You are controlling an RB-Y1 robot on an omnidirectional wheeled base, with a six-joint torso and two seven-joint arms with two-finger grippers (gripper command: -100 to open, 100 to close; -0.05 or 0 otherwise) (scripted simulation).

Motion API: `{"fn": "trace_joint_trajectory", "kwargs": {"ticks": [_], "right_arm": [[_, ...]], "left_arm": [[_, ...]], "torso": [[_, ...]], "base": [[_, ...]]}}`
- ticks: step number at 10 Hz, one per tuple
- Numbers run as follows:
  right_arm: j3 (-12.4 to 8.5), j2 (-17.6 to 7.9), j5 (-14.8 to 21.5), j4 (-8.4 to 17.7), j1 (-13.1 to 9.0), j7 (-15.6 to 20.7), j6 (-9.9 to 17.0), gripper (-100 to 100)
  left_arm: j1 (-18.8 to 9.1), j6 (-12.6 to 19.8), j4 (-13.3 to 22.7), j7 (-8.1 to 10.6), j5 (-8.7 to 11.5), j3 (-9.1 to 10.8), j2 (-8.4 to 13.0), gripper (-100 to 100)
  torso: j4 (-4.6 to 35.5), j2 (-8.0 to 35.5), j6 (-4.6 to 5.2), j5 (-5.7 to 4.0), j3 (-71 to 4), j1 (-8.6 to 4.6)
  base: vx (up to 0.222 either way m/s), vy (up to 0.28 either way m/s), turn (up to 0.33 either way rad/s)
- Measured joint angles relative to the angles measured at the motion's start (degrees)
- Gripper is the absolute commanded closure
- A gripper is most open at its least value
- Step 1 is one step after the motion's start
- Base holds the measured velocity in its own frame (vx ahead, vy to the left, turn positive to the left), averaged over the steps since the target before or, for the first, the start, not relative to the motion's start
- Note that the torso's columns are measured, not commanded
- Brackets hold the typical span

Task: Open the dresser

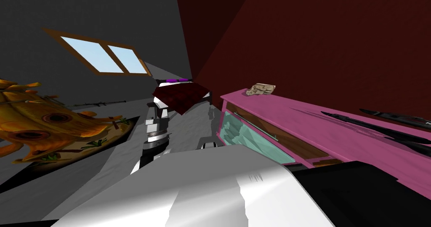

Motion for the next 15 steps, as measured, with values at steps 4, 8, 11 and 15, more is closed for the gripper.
{"fn": "trace_joint_trajectory", "kwargs": {"ticks": [4,8,11,15], "right_arm": [[0.27,-1.56,0.29,-4.00,1.94,1.44,0.81,100],[0.51,-3.22,0.53,-8.88,4.11,3.48,1.87,100],[-0.36,-4.88,-0.33,-13.83,6.04,5.25,2.88,100],[-2.94,-4.10,-3.04,-13.42,6.27,5.24,3.27,100]], "left_arm": [[0.00,0.00,0.00,0.00,0.00,0.00,0.00,0],[0.00,0.00,0.00,0.00,0.00,0.00,0.00,0],[0.01,0.00,0.00,0.00,0.00,-0.01,-0.01,0],[0.01,0.00,0.00,0.00,0.00,-0.01,-0.01,0]], "torso": [[0.00,0.02,-0.07,0.03,-0.04,0.10],[-0.02,-0.03,-0.08,0.09,-0.13,0.25],[-0.04,0.04,0.16,0.17,-0.10,0.54],[0.03,0.02,0.05,0.15,-0.08,0.36]], "base": [[0.009,0.028,-0.026],[0.006,0.023,-0.023],[0.032,0.100,-0.073],[0.048,0.151,-0.088]]}}
